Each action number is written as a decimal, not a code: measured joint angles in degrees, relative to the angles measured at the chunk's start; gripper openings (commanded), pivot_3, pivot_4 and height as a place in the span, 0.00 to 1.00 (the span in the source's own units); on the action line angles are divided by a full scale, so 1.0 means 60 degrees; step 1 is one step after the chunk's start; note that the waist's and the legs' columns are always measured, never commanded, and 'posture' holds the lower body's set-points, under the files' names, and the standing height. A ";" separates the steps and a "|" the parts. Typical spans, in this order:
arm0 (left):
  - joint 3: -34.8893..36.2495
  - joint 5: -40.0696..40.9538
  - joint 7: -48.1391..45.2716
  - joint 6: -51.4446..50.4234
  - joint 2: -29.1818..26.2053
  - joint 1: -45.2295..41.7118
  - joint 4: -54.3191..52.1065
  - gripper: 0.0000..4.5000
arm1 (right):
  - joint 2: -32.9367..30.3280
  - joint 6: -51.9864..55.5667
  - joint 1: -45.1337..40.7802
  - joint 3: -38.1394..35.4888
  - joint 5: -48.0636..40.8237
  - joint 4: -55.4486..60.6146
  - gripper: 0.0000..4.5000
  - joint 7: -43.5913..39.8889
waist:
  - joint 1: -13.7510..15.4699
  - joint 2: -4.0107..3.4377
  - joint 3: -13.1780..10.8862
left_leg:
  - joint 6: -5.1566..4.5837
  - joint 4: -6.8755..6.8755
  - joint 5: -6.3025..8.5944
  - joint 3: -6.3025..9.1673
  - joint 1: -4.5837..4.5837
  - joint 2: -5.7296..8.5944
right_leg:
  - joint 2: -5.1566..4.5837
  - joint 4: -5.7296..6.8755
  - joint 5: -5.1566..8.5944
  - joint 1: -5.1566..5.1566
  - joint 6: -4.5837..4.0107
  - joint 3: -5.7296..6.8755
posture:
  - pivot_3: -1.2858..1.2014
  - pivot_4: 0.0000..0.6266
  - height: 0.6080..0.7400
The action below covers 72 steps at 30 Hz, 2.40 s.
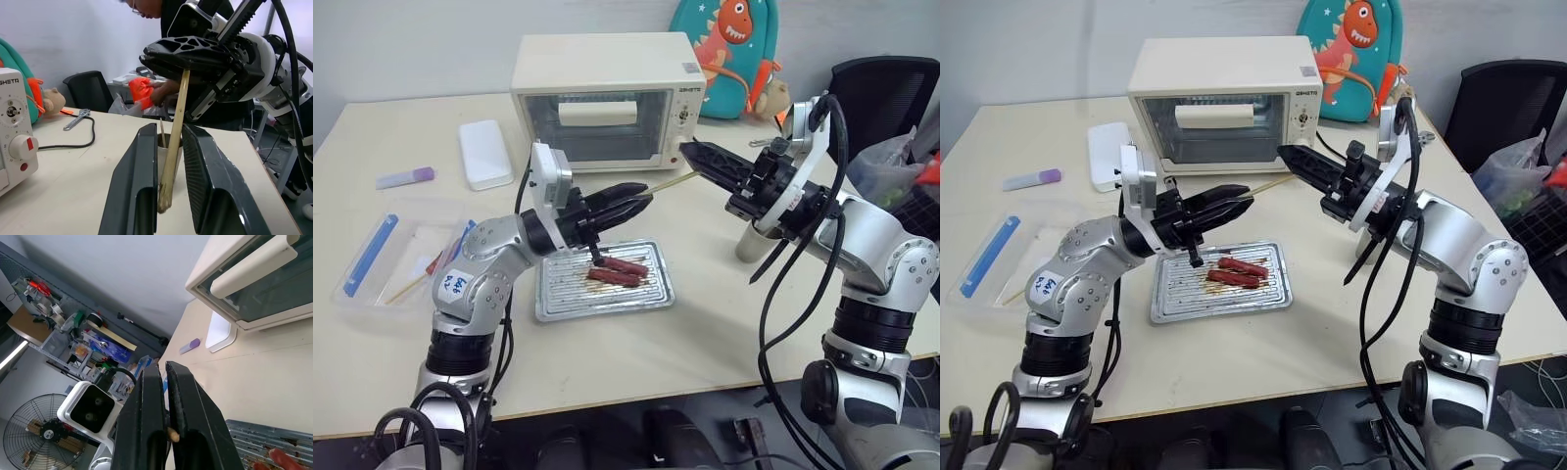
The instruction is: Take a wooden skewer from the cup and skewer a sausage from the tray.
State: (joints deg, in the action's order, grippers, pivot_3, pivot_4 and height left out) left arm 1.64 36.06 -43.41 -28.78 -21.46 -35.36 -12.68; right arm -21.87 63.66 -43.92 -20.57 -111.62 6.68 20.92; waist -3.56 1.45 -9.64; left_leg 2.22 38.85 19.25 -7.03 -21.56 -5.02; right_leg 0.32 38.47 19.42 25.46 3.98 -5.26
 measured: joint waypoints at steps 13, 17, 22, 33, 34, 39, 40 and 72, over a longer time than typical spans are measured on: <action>-0.0074 0.0114 -0.0049 -0.0007 0.0322 -0.0054 0.0005 0.01 | 0.0056 -0.0183 -0.0045 -0.0103 -0.0003 -0.0006 0.00 0.0100 | -0.0001 0.0000 0.0000 | 0.0000 0.0000 0.0000 0.0000 0.0000 0.0000 | 0.0000 -0.0001 0.0000 0.0000 0.0000 0.0000 | 0.52 0.24 1.00; -0.0076 0.0088 -0.0048 -0.0006 0.0317 -0.0109 0.0035 0.00 | 0.0055 -0.0202 -0.0037 -0.0110 -0.0003 -0.0003 0.12 0.0100 | -0.0001 0.0000 0.0000 | 0.0000 -0.0001 0.0000 0.0000 0.0000 0.0000 | 0.0000 -0.0001 0.0000 0.0000 0.0000 0.0000 | 0.52 0.24 1.00; 0.0161 -0.0069 0.0199 0.0007 -0.0038 -0.0361 0.0341 0.00 | -0.0027 -0.0011 0.0077 -0.0036 -0.0004 0.0119 0.38 0.0089 | -0.0006 0.0000 0.0000 | 0.0000 -0.0002 0.0000 0.0000 0.0000 0.0000 | 0.0001 -0.0002 0.0000 0.0000 0.0000 -0.0001 | 0.52 0.24 1.00; 0.1575 0.0257 -0.0348 -0.0759 -0.2645 0.1288 -0.0697 0.00 | -0.3102 0.1134 -0.0777 0.1312 0.1454 -0.0457 0.77 -0.1530 | -0.0207 -0.0004 -0.0003 | 0.0000 -0.0039 0.0000 0.0000 0.0002 -0.0003 | 0.0000 -0.0025 0.0006 0.0009 -0.0011 -0.0002 | 0.52 0.24 1.00; 0.1835 0.0428 -0.0461 -0.0932 -0.2988 0.1568 -0.0982 0.00 | -0.3464 0.1225 -0.0904 0.1773 0.2336 -0.0092 0.77 -0.2250 | -0.0231 -0.0006 -0.0004 | 0.0001 -0.0050 0.0000 0.0005 0.0006 -0.0004 | 0.0003 -0.0031 0.0007 0.0010 -0.0013 -0.0004 | 0.52 0.24 1.00; 0.3609 0.1189 -0.0893 -0.1867 -0.4618 0.3125 -0.1954 0.00 | -0.4281 0.0042 -0.1363 0.4550 0.6856 0.1245 0.77 -0.6033 | -0.0258 -0.0004 -0.0005 | 0.0011 -0.0108 -0.0003 0.0020 0.0029 -0.0002 | 0.0008 -0.0053 0.0012 0.0012 -0.0022 0.0001 | 0.52 0.24 1.00; 0.3990 0.1326 -0.0999 -0.2039 -0.4890 0.3456 -0.2072 0.00 | -0.4381 -0.0463 -0.1404 0.5281 0.7851 0.1421 0.77 -0.6753 | -0.0245 -0.0005 -0.0005 | 0.0011 -0.0110 -0.0003 0.0020 0.0028 -0.0001 | 0.0007 -0.0059 0.0012 0.0011 -0.0023 0.0002 | 0.52 0.24 1.00; 0.5820 0.1582 -0.1137 -0.2074 -0.5618 0.5647 -0.2974 0.00 | 0.0085 -0.4847 -0.0839 0.9179 1.6649 -0.1833 0.77 -1.1266 | -0.0476 0.0006 -0.0003 | 0.0028 -0.0095 -0.0012 0.0016 0.0058 0.0019 | -0.0014 0.0027 0.0035 0.0012 -0.0065 0.0023 | 0.52 0.24 1.00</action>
State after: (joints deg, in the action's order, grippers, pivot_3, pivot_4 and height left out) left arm 36.56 45.55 -50.23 -41.22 -55.17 -1.47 -30.52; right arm -21.36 34.58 -48.96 34.50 -11.72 -4.32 -46.67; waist -6.42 1.49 -9.65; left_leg 2.39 38.29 19.18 -6.93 -21.21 -4.90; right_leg 0.23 38.64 19.63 25.53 3.59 -5.12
